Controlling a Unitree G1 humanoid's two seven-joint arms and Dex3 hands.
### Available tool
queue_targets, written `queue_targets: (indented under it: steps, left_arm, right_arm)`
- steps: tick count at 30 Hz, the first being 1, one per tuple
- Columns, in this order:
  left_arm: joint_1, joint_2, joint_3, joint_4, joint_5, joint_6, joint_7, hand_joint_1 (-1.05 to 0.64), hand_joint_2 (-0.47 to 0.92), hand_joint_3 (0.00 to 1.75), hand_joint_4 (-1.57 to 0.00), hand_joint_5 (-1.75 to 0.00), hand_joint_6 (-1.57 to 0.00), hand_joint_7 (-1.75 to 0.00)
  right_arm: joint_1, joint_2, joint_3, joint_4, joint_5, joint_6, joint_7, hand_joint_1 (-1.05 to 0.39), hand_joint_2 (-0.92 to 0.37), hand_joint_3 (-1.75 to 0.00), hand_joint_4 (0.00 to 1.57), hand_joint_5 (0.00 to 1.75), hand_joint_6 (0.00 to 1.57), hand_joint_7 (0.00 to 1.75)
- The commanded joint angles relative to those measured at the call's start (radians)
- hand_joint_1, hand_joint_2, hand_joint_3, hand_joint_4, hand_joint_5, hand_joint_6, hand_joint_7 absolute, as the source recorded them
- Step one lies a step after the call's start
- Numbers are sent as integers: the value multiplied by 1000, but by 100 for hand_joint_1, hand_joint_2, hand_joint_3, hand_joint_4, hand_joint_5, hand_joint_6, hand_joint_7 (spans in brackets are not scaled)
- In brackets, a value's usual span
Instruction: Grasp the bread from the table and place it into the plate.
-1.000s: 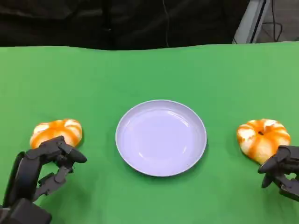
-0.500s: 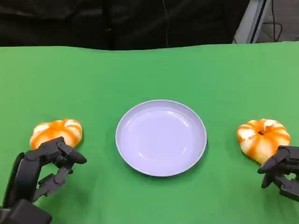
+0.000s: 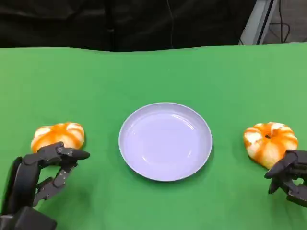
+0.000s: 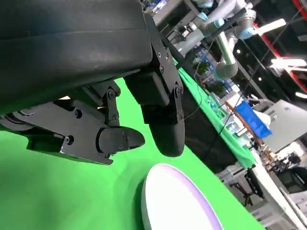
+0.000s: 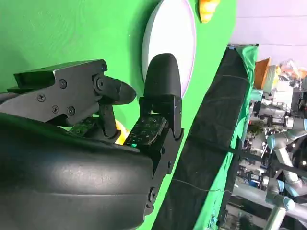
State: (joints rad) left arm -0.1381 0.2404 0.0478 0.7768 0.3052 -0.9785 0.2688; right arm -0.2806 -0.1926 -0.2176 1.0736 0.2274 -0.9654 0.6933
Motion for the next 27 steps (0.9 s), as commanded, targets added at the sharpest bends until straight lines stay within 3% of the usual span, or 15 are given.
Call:
queue_targets:
  steps: [1,2,4,8,10,14,22,27]
  left_arm:
    - [0,18,7,6,9,-7,28,-9,92,36,-90,-54,-107,-20]
    - [0,19,7,5,11,-8,31,-8,92,34,-94,-38,-107,-11]
    - [1,20,6,5,13,-7,35,-8,92,32,-98,-22,-108,-3]
    - [8,26,7,-15,41,5,59,-8,92,32,-100,-17,-108,-1]
    - [16,34,10,-40,80,18,94,-17,92,14,-80,-4,-81,0]
    - [26,38,8,-63,106,37,125,-21,92,8,-72,0,-69,0]
    - [34,39,4,-82,105,59,132,-22,92,8,-69,0,-66,0]
    - [55,62,4,-137,195,134,205,-34,92,6,-68,0,-62,0]
  right_arm:
    - [-2,-18,-10,-4,6,-7,-8,9,-84,-61,88,138,97,90]
    - [-2,-18,-10,-3,6,-7,-8,9,-84,-62,88,138,97,90]
    - [-2,-18,-10,-3,6,-7,-8,9,-84,-62,87,137,98,90]
    - [-2,-18,-10,-3,7,-6,-7,9,-84,-62,87,137,98,89]
    - [-1,-18,-9,-4,6,-5,-6,8,-84,-62,87,137,97,89]
    - [-2,-16,-10,-4,11,3,-1,8,-84,-61,87,137,97,89]
    - [-2,-19,-8,-2,0,-12,-8,8,-84,-61,87,139,96,91]
    - [2,-18,-8,-5,3,-5,-8,8,-84,-61,87,138,97,92]
